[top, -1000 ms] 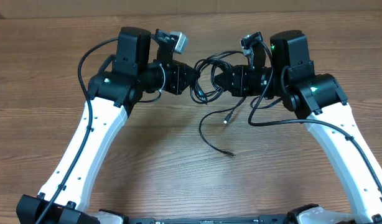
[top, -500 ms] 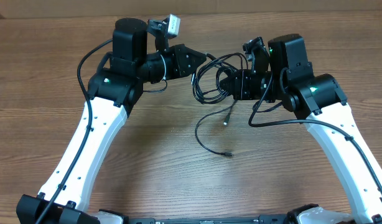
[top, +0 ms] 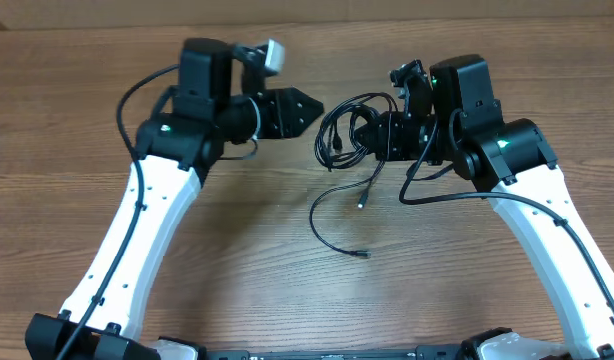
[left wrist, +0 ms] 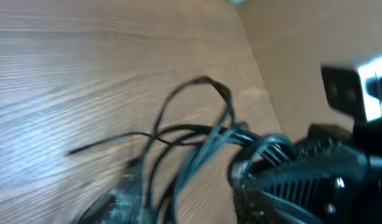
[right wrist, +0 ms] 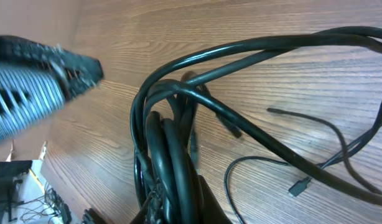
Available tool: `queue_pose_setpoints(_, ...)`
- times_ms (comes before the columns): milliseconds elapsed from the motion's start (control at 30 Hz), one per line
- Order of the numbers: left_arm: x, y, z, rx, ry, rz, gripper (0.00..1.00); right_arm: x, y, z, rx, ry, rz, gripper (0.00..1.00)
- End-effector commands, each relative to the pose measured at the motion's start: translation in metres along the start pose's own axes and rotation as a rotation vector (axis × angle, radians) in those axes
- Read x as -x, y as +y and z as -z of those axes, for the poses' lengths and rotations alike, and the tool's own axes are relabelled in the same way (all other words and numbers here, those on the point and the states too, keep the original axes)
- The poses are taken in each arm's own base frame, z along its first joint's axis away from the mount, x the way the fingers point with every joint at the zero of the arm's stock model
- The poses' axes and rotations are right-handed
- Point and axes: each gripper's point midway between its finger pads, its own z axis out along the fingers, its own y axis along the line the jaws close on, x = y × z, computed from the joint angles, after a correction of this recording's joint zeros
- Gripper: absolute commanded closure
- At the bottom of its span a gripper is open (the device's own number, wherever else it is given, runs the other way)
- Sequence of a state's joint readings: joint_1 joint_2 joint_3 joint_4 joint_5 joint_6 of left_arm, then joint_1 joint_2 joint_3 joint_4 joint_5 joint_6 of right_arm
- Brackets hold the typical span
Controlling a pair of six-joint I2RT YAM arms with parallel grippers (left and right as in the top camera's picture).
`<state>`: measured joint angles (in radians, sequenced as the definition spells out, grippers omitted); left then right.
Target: Untangle cables
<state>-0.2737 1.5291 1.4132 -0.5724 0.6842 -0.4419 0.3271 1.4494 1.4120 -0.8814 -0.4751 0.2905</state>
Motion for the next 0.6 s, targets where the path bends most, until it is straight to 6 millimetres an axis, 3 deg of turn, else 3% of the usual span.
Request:
queue_pose_setpoints(0,-0.009,-0.024,-0.004,-0.042,0.024,-0.173,0.71,0.006,0.009,0.004,0.035,-0.024,0.021,0.96)
queue_pose_setpoints(167,-0.012,-0.02,-0.005,-0.017,0.033,-0.176,0.76,0.007,0.015,0.005,0.067,-0.025,0.029,0.96)
queue_pose_setpoints(267,-0.012,-0.015,-0.005,0.009,0.03,-0.171,0.72,0.006,0.019,0.005,0.092,-0.016,0.03,0.96)
queue_pose_setpoints(367,-0.009,0.003,-0.004,0.111,0.012,-0.157,0.72,0.006,0.019,0.005,0.091,-0.016,0.03,0.96)
queue_pose_setpoints(567,-0.007,0.008,-0.003,0.14,0.002,-0.157,0.69,0.006,0.019,0.005,0.091,-0.016,0.03,0.96)
